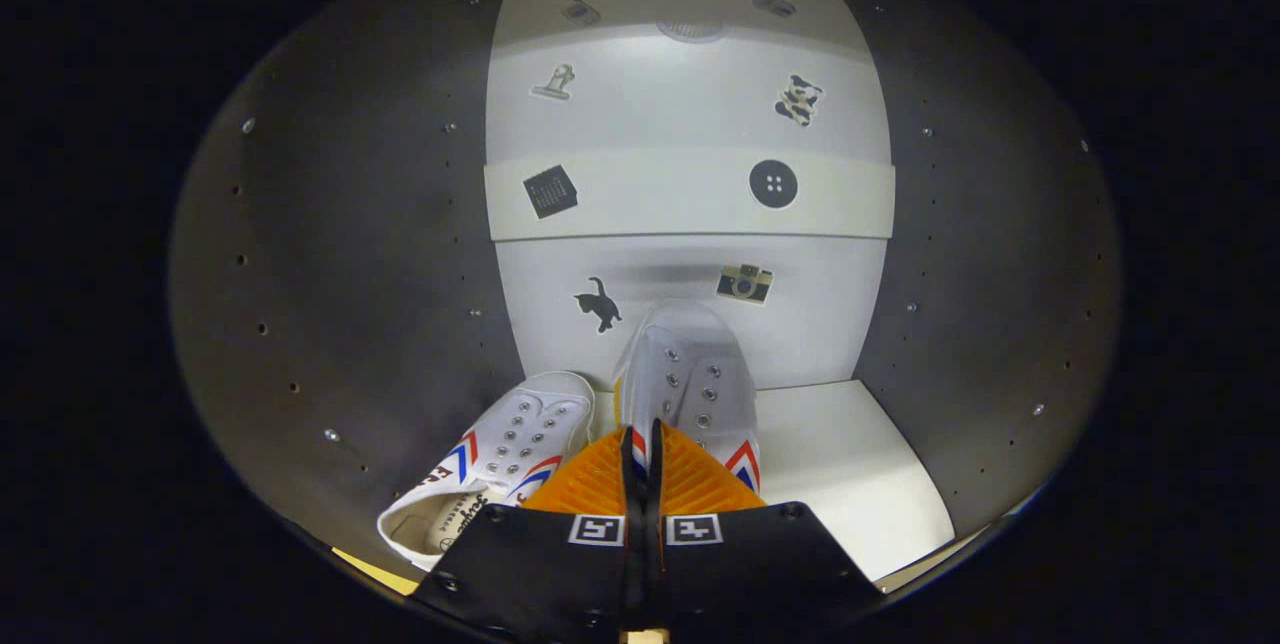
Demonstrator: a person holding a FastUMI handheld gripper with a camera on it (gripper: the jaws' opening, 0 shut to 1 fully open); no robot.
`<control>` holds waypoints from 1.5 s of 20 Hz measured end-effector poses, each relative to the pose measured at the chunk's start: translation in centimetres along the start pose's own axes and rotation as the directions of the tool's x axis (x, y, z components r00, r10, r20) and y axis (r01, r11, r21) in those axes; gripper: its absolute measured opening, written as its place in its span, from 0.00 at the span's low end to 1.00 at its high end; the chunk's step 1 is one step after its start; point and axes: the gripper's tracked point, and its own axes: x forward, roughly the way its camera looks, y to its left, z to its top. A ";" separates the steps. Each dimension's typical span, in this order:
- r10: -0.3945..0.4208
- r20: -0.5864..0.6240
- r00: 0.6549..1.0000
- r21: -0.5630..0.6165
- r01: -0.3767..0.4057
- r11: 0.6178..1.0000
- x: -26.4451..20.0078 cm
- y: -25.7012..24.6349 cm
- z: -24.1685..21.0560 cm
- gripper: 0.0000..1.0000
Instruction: Open the shoe cabinet door, grab the shoes and put them into the shoe cabinet, then close the shoe cabinet door.
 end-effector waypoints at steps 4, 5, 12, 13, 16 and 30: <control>0.003 -0.007 1.000 0.020 -0.003 1.000 0.2 0.0 -1.1 0.19; 0.002 0.011 1.000 0.024 -0.002 1.000 -0.5 -0.1 -0.8 0.38; 0.003 0.093 0.996 0.014 -0.005 1.000 -6.7 -1.0 -0.3 0.97; 0.009 0.114 0.993 0.007 -0.010 1.000 -8.2 -1.0 -0.1 0.96; 0.034 0.176 0.984 -0.005 -0.034 0.999 -13.7 -0.7 0.0 0.97; 0.099 0.295 0.950 -0.016 -0.098 0.995 -36.1 -3.1 -3.3 0.96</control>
